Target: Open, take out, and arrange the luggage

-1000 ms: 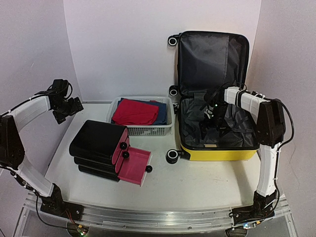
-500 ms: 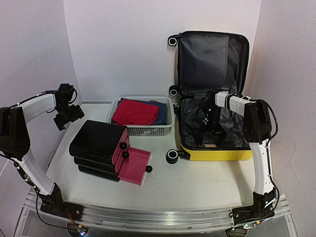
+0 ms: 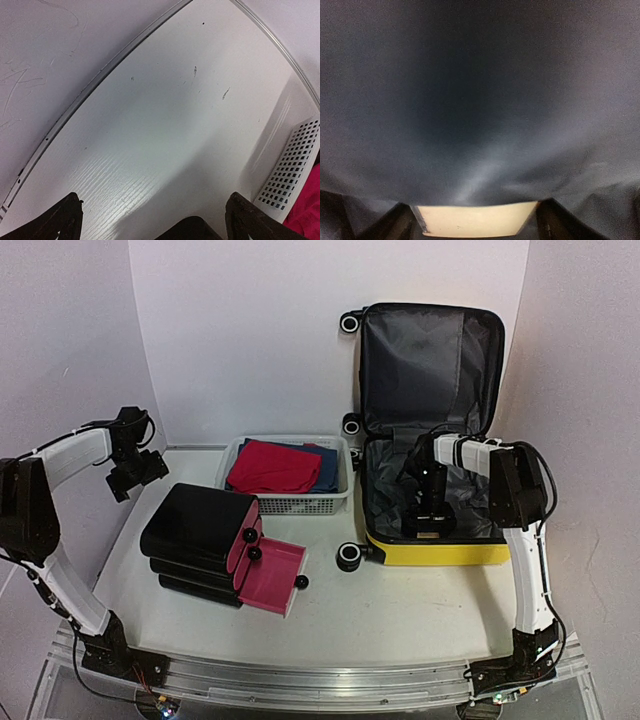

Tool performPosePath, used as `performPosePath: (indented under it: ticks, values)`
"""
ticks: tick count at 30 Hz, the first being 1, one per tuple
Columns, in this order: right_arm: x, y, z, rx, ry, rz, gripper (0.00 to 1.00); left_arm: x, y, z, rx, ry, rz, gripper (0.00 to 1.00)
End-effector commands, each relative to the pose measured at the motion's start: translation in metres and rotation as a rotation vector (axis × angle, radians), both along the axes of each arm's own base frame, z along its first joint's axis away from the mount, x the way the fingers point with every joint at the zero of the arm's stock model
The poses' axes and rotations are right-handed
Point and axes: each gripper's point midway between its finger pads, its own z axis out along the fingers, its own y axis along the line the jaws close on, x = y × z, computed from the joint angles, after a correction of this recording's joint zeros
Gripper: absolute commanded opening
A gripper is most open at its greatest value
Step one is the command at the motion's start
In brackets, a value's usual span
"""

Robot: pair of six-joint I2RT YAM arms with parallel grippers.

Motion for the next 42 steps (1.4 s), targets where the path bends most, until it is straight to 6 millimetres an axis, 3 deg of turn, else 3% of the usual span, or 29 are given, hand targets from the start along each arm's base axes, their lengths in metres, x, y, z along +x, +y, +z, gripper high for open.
performPosePath:
  ticks: [1, 6, 10, 18, 21, 25, 29, 34, 38, 42]
  values:
    - [0.003, 0.004, 0.005, 0.009, -0.023, -0.019, 0.68, -0.01, 0.007, 0.029, 0.036, -0.072, 0.0, 0.99]
    - [0.011, 0.002, 0.03, 0.012, -0.118, -0.008, 0.57, -0.021, 0.008, 0.032, 0.048, -0.081, -0.017, 0.99]
    - [0.014, -0.002, 0.059, 0.018, -0.211, 0.002, 0.51, -0.024, 0.006, 0.045, 0.067, -0.114, -0.065, 0.99]
    - [0.024, -0.004, 0.103, 0.079, -0.446, 0.119, 0.51, -0.027, 0.006, 0.084, 0.1, -0.214, -0.112, 0.99]
    - [0.04, 0.01, 0.119, 0.157, -0.547, 0.14, 0.51, -0.031, 0.0, 0.089, 0.05, -0.24, -0.108, 0.99]
    - [0.057, 0.058, 0.147, 0.407, -0.592, 0.145, 0.5, -0.04, -0.013, 0.085, -0.037, -0.246, -0.126, 0.97]
    - [0.063, 0.111, 0.177, 0.58, -0.65, 0.218, 0.5, -0.06, -0.03, 0.095, -0.133, -0.275, -0.162, 0.95]
    - [0.032, 0.199, 0.204, 0.763, -0.712, 0.474, 0.5, -0.091, -0.034, 0.111, -0.146, -0.337, -0.203, 0.96]
    - [-0.001, 0.262, 0.201, 0.86, -0.695, 0.629, 0.5, -0.106, -0.042, 0.125, -0.15, -0.376, -0.278, 0.97]
    - [-0.029, 0.308, 0.194, 0.922, -0.664, 0.719, 0.5, -0.111, -0.054, 0.134, -0.174, -0.395, -0.359, 0.98]
